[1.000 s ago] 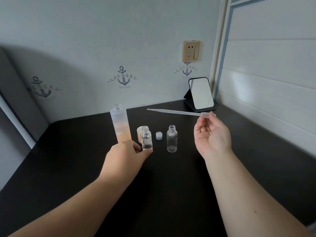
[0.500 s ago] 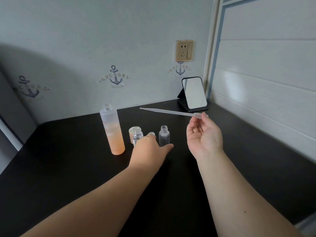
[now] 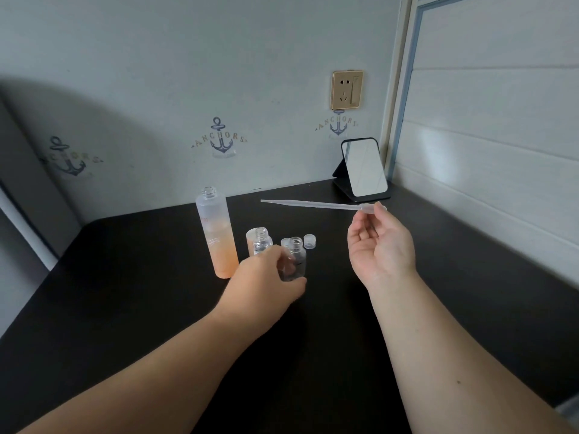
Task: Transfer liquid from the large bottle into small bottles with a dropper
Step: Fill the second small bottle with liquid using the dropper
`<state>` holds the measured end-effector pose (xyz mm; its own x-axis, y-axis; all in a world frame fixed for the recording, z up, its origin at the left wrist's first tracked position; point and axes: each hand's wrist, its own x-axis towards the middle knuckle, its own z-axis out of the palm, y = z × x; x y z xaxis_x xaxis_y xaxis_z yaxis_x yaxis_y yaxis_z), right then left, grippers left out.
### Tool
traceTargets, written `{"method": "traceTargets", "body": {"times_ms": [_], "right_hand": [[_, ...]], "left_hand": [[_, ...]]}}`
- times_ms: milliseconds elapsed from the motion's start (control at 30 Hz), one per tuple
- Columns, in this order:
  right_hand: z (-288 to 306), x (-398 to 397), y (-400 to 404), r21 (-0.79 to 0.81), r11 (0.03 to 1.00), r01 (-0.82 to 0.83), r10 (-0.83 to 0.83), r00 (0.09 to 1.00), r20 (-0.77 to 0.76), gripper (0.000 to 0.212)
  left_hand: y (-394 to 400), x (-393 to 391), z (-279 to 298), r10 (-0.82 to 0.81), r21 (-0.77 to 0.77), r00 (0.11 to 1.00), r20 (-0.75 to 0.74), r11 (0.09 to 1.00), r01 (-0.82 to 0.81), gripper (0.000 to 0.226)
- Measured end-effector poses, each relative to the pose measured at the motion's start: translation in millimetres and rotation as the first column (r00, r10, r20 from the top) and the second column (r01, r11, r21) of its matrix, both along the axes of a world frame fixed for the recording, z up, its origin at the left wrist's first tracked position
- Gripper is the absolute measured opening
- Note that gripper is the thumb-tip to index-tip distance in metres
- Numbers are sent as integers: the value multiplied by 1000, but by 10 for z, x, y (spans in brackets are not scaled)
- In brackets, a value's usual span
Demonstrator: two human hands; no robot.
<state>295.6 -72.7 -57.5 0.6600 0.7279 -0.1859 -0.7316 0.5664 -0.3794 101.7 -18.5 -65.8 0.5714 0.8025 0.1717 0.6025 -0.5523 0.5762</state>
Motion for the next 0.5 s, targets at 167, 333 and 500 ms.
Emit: {"method": "traceTargets", "body": {"times_ms": [167,333,500], "right_hand": [[-6,-34,13,2,1000,-16,16,999,40,4],[-22,-100,26,-16,998,-57,59,992,116,11],[-5,-210,42,-11,997,-72,73,988,135,12]], "left_hand": [[139,-435,62,-15,-72,999,-35,997,13,23],[231,-600,-12,-61,-208,998,10,976,62,24],[266,-699,-11,-81,-267,997,4,960,79,28]]}}
